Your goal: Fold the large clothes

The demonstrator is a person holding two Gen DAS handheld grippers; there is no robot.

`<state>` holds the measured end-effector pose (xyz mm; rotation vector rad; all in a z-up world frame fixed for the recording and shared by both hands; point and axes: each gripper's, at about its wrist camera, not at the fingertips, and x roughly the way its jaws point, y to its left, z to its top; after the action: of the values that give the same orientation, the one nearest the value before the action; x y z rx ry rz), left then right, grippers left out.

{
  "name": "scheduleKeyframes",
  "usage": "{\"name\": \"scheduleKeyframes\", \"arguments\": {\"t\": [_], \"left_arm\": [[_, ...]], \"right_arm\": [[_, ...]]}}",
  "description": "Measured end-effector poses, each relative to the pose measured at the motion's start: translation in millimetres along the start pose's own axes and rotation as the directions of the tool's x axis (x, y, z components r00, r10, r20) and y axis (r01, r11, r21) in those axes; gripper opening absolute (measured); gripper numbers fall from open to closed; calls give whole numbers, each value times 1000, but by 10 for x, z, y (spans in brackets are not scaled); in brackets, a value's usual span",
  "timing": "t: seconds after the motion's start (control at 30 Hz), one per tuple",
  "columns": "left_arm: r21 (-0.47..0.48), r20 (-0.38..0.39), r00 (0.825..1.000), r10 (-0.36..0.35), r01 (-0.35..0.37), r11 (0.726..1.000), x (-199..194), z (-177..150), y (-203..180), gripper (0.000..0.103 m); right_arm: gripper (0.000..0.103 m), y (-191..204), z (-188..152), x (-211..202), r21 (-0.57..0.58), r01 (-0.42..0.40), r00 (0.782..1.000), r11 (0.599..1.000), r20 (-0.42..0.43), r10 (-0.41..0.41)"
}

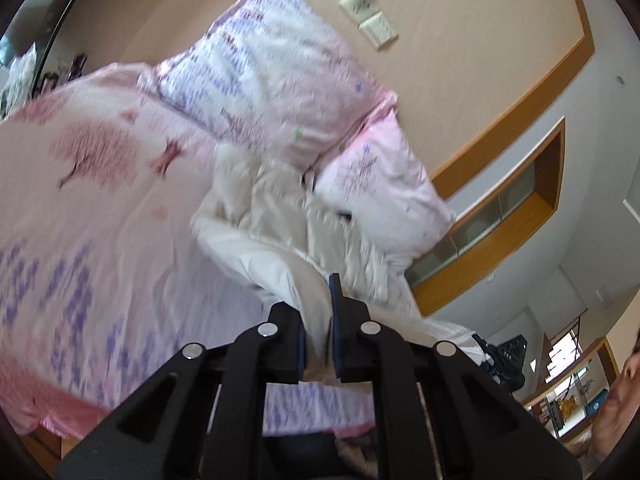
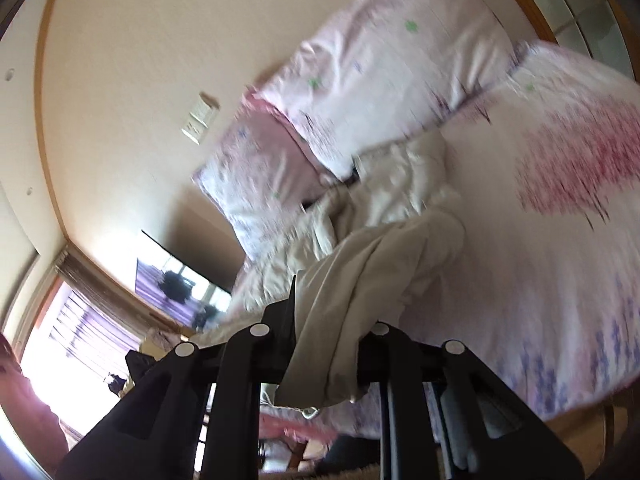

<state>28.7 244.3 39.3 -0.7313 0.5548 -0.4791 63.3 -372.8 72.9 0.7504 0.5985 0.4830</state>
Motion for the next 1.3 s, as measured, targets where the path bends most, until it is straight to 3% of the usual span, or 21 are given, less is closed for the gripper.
{"name": "scheduleKeyframes", "arguments": {"t": [0.17, 0.37, 0.43, 0.57, 0.63, 0.77, 0.9, 1.1, 1.2, 1.27, 1.3], "left_arm": [[55, 66, 998, 25, -29, 998, 236, 546, -229, 9], [78, 128, 990, 61, -72, 994, 701, 1263, -452, 9], [71, 139, 987, 83, -94, 993, 916, 1490, -487, 9], [57, 134, 980, 145, -154, 986, 1404, 1809, -453, 9], [43, 112, 974, 196, -201, 979, 1712, 1954, -365, 10], [-21, 32, 949, 312, -312, 950, 2358, 2176, 4, 10], [-65, -85, 909, 408, -413, 908, 2834, 2217, 343, 10], [-58, -162, 870, 466, -480, 875, 3203, 2210, 561, 10], [-85, -206, 855, 476, -501, 861, 3305, 2170, 704, 14], [-108, -230, 850, 473, -506, 856, 3348, 2147, 786, 15], [-113, -234, 853, 467, -501, 858, 3351, 2136, 810, 16]], "right_arm": [[16, 196, 405, 159, -15, -25, 997, 1000, 76, 26], [16, 488, 1071, 590, -68, -1, 991, 998, 131, 10], [16, 466, 1273, 779, -51, 20, 990, 999, 143, -13], [16, 247, 1683, 1363, 7, 134, 981, 991, 139, -134], [16, 107, 1803, 1648, 34, 196, 973, 980, 115, -199], [16, -253, 1996, 2254, 92, 349, 935, 933, 27, -353], [16, -628, 2015, 2708, 190, 494, 869, 848, -97, -485], [17, -871, 1973, 3039, 267, 622, 783, 736, -192, -592], [26, -1004, 1941, 3145, 305, 633, 774, 711, -249, -582], [45, -1046, 1944, 3165, 317, 604, 797, 731, -259, -546], [50, -1053, 1949, 3145, 326, 585, 811, 743, -252, -528]]}}
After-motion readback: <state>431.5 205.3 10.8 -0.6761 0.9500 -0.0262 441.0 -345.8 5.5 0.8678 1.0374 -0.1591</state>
